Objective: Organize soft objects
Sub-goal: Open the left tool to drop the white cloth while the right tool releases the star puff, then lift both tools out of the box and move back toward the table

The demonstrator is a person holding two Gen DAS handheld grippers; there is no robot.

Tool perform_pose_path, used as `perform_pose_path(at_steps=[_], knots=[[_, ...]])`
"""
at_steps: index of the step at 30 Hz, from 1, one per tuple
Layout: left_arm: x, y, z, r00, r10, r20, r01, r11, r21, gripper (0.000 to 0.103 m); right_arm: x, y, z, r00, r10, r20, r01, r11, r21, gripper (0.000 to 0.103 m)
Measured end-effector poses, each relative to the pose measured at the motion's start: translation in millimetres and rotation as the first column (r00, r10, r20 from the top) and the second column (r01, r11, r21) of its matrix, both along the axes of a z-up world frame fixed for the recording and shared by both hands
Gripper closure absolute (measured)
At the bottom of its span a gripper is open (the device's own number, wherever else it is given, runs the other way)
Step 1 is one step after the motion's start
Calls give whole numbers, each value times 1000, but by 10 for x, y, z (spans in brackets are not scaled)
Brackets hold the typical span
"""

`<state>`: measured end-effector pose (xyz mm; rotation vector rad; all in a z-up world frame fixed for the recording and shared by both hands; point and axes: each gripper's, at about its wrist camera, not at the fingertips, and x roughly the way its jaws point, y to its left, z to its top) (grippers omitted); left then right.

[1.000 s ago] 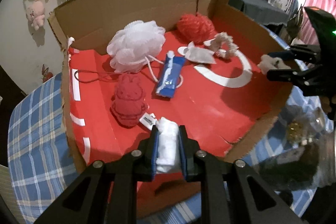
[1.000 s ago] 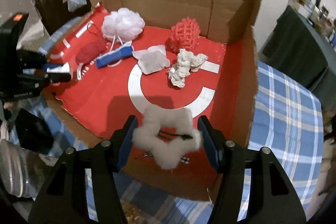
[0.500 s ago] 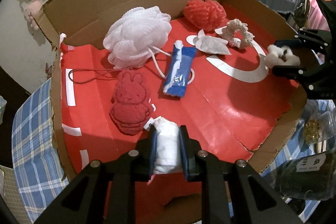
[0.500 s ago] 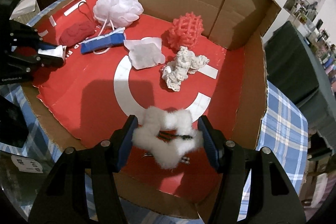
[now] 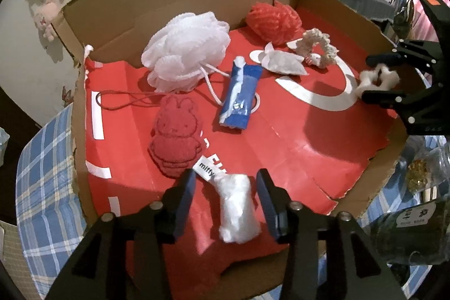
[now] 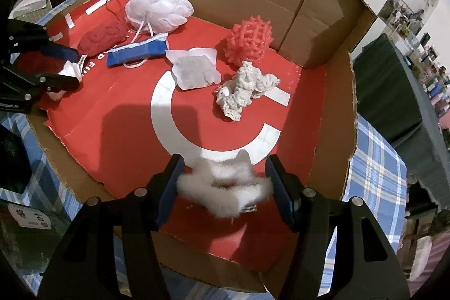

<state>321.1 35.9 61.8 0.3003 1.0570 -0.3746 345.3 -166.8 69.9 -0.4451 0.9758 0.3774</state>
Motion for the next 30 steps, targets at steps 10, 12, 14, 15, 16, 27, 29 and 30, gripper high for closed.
perform_pose_path(at_steps=[10,12,14,15,16,27,29,30], knots=[[-183,8,242,998,1,64,1,999,-32,34,-64,-60,153,999,-32,29,31,999,35,33],[-246,23,331,996,7,84,-3,999,-54,30,-89,-87,220,998,-50,36,48,998,51,33],[-297,46,401,995,14,98,-7,997,-74,24,-145,-114,301,997,-62,53,58,996,70,33],[-334,56,444,994,20,108,-11,996,-83,23,-176,-127,340,996,-65,59,60,995,79,32],[-369,64,489,992,27,119,-16,996,-92,21,-230,-148,407,995,-72,69,65,993,96,29],[-991,52,1009,953,100,286,-31,971,-235,0,-983,-278,995,963,-138,231,82,968,236,16],[-1139,45,1091,937,118,329,-35,968,-248,0,-1178,-296,1105,953,-151,265,78,961,267,15],[-1227,39,1131,927,126,352,-34,966,-257,0,-1285,-305,1163,946,-157,282,73,955,286,15]])
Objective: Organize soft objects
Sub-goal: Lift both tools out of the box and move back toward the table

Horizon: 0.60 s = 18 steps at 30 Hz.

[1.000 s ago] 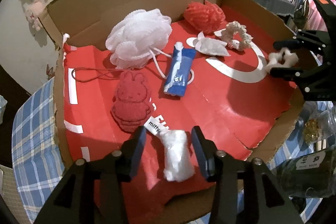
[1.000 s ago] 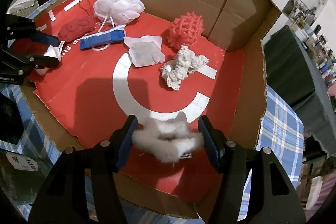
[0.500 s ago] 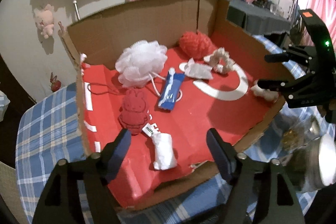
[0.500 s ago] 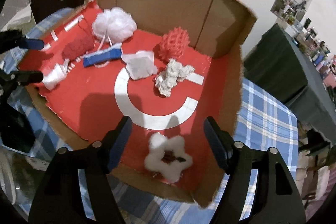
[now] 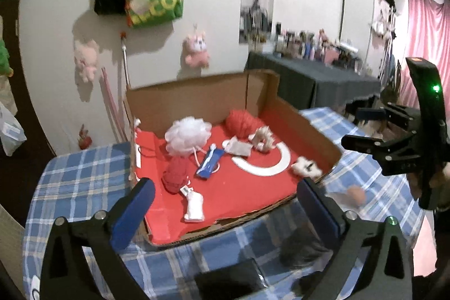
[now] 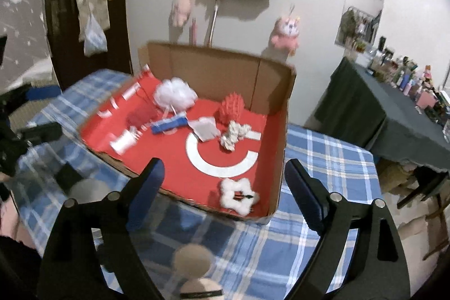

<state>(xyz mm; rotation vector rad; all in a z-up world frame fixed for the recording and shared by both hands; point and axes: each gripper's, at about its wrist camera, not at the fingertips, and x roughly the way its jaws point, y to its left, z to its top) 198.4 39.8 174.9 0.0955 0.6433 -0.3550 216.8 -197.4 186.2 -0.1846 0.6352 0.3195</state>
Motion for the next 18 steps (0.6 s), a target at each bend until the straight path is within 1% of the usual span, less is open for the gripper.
perform_pose_path(at_steps=[3,5,8,9,11,14,16,18], knots=[[-250,-24,101,998,16,63,-15,1000,-27,0,-327,-36,161,998,2,60,-6,998,68,8],[-435,-34,161,993,43,113,-38,998,-41,0,-533,-59,234,995,-5,100,-5,996,94,8],[-684,-73,226,981,60,187,-54,998,-37,0,-855,-63,302,985,-28,170,8,993,114,8],[-814,-101,249,970,66,233,-61,998,-31,0,-946,-66,313,981,-38,189,15,993,121,7],[-1006,-136,268,955,83,286,-77,996,-33,0,-1194,-59,322,972,-57,229,24,989,143,7],[-1236,-184,270,937,115,330,-105,993,-50,0,-1486,-34,287,954,-89,288,50,989,140,7],[-1416,-213,249,920,145,363,-128,989,-72,0,-1689,-6,227,938,-111,328,68,988,140,5],[-1540,-228,217,906,177,385,-152,984,-94,0,-1799,11,157,929,-131,346,86,986,143,5]])
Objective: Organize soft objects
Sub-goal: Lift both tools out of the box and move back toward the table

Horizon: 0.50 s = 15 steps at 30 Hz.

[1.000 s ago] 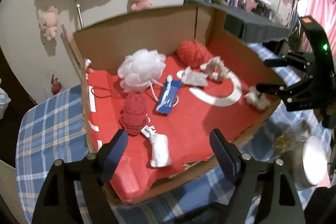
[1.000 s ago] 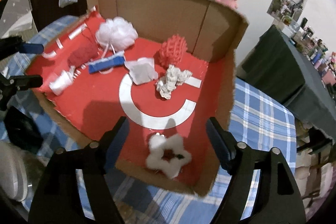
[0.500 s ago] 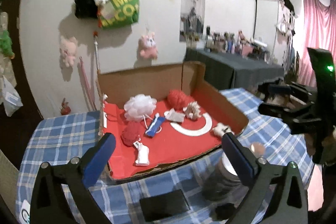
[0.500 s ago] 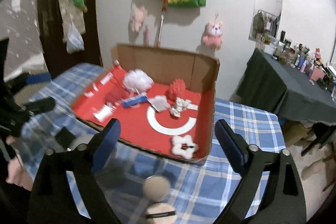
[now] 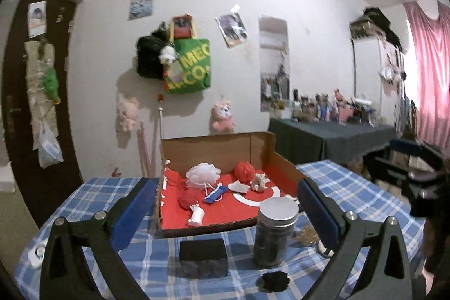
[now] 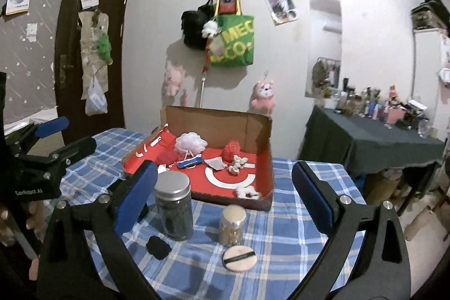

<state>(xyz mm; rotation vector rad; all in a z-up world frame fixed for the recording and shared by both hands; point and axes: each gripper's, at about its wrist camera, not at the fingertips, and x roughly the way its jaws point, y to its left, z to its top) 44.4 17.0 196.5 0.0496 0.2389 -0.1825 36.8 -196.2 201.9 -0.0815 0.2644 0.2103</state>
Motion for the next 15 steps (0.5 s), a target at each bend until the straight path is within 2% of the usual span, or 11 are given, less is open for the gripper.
perform_pose_path(at_steps=[3,8,12,15], knots=[[-184,-4,-79,998,46,36,-45,998,-40,0,-158,36,-131,999,-27,22,27,1000,7,5],[-415,-43,-254,993,88,75,-83,995,-61,0,-371,51,-377,995,-67,69,65,998,19,4],[-502,-42,-432,994,90,57,-85,992,-96,0,-428,35,-592,996,-83,46,81,996,42,3],[-525,-50,-560,994,102,45,-98,991,-89,0,-444,23,-747,994,-106,30,105,994,39,3]])
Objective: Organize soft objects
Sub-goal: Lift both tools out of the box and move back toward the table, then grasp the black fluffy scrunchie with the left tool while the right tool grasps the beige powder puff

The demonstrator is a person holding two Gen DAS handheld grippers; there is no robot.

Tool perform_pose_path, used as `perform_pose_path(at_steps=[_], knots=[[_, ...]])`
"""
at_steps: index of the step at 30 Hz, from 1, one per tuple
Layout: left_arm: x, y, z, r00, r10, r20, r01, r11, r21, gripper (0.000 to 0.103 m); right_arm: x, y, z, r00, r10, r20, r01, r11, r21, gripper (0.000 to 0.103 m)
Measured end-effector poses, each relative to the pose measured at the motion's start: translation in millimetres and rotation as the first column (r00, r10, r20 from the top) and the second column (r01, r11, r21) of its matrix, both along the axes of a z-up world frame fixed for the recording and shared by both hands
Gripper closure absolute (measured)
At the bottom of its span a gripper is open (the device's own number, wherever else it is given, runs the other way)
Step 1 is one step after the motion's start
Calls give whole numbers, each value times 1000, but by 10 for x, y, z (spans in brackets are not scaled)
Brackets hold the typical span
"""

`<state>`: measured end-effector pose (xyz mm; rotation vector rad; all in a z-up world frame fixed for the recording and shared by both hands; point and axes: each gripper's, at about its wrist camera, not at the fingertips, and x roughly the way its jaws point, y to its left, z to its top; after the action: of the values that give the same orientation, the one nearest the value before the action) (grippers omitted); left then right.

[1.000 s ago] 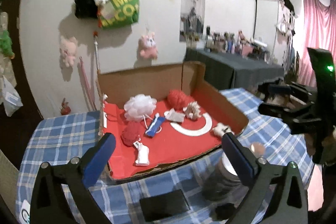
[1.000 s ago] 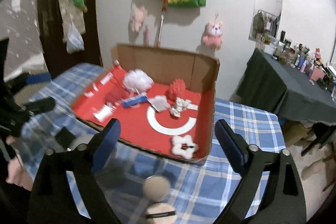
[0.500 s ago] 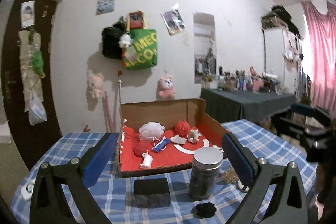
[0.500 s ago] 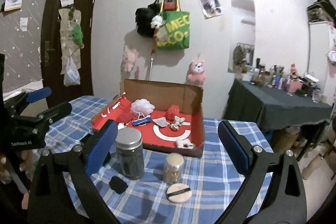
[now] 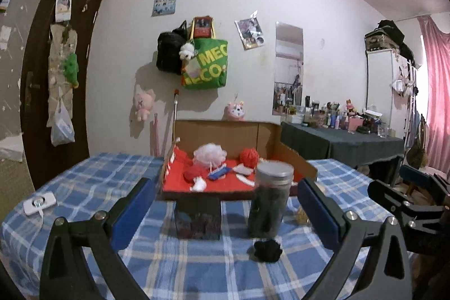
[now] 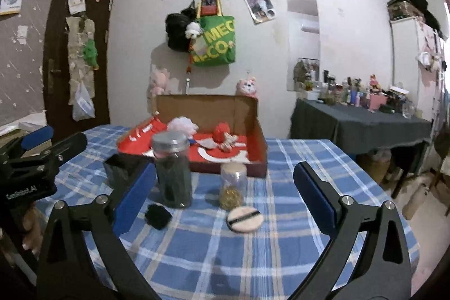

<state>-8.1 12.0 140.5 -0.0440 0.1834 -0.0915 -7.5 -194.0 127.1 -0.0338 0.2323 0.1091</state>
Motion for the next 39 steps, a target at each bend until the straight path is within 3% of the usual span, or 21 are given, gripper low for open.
perform_pose_path(at_steps=[6,19,30,39], knots=[[35,12,-286,996,-2,-84,-1,999,-34,0,61,-1,-304,998,-25,-64,25,1000,-13,3],[153,-54,-859,976,32,-216,-34,999,-7,0,252,-68,-860,976,-53,-210,56,998,7,3],[280,-118,-1037,953,33,-301,-33,999,6,0,353,-118,-963,962,-52,-269,59,998,19,3],[442,-190,-1019,935,-1,-356,-4,1000,-13,0,645,-216,-897,938,-26,-345,32,999,11,3]])
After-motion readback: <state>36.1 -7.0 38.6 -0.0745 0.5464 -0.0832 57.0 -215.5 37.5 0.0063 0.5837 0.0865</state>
